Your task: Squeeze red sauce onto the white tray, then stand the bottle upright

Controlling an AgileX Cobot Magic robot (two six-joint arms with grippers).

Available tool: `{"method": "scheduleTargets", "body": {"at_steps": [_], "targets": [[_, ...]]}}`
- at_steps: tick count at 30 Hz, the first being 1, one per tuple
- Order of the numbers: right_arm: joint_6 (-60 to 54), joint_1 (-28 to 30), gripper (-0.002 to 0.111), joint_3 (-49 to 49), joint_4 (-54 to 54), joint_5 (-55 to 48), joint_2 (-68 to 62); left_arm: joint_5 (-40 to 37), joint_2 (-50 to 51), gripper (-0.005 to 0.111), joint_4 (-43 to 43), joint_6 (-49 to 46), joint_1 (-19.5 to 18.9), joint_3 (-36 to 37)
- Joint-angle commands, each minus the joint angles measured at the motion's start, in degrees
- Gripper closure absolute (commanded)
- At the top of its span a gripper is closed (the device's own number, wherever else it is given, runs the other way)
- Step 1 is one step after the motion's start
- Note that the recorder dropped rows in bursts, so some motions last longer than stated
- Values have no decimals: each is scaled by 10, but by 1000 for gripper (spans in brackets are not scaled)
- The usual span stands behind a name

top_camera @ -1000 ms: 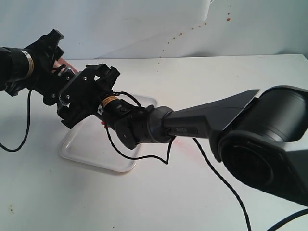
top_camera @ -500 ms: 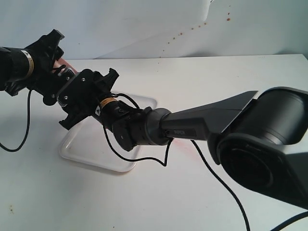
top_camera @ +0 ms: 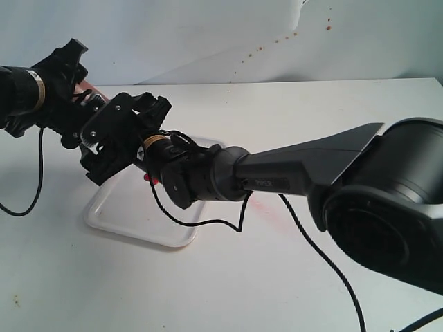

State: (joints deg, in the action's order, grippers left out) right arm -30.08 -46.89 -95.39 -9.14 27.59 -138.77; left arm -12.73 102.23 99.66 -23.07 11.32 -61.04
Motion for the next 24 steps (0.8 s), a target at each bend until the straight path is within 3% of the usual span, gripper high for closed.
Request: {"method": "scheduleTargets", "body": {"at_steps": [1, 17, 24], "targets": [[-2, 0, 4, 0, -11, -48, 17, -1, -9, 107, 3, 4, 3, -3], [1, 4, 4, 0, -51, -310, 112, -1, -9, 107, -32, 4, 3, -3], [51, 53, 4, 0, -32, -490, 177, 5, -9, 107, -34, 5, 3, -3]]}}
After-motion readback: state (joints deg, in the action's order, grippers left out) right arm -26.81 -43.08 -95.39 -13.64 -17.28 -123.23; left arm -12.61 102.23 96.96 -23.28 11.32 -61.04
